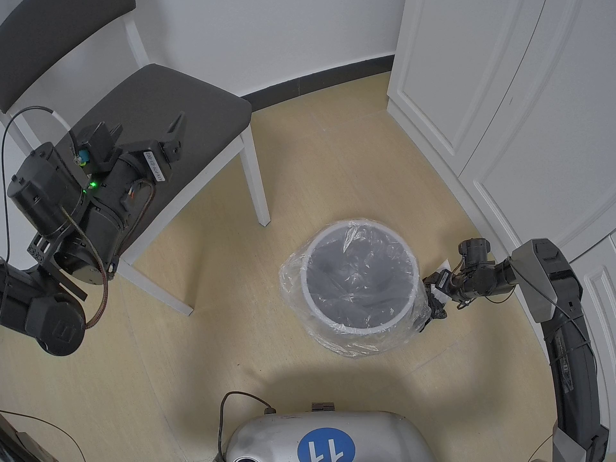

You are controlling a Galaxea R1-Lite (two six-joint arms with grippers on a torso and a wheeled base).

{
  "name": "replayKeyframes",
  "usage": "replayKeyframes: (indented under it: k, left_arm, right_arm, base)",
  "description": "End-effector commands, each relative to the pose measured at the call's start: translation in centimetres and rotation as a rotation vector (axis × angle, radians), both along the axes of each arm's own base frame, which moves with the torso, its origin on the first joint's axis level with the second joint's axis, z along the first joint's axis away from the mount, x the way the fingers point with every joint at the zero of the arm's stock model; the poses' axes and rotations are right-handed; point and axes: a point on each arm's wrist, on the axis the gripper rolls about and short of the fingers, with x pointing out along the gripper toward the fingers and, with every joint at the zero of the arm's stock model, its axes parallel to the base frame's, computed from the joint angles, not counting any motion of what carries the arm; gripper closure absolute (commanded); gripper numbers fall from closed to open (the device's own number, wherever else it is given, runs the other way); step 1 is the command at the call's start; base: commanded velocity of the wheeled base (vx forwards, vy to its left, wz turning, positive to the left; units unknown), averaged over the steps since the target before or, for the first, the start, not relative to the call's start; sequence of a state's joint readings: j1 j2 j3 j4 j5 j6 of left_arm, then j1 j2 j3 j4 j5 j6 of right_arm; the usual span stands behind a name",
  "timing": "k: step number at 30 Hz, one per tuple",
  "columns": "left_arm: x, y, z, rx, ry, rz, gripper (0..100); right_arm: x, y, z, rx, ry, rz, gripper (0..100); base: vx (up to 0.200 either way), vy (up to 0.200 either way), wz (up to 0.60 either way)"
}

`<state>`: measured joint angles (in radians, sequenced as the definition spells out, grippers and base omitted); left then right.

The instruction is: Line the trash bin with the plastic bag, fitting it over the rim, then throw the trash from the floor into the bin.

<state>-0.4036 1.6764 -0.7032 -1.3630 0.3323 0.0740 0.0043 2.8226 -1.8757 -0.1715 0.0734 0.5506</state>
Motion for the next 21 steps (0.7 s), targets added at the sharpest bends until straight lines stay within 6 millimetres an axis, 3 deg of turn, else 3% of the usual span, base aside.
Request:
replayKeyframes:
  k: [1,21]
  left_arm:
    - [-0.31,0.23,0.58,-0.009,-0.020,0.004,0]
    - [-0.54,-0.22,-0.32,0.018,0.011,-0.007,0]
  right_arm:
    - [-0.05,-0.06,0.06,-0.001,0.001,0.000,100]
    - [-0.40,-0.64,0.07,-0.037,0.010,0.010,100]
  base:
    - [0.000,0.000,0.00]
    - [0.000,0.000,0.00]
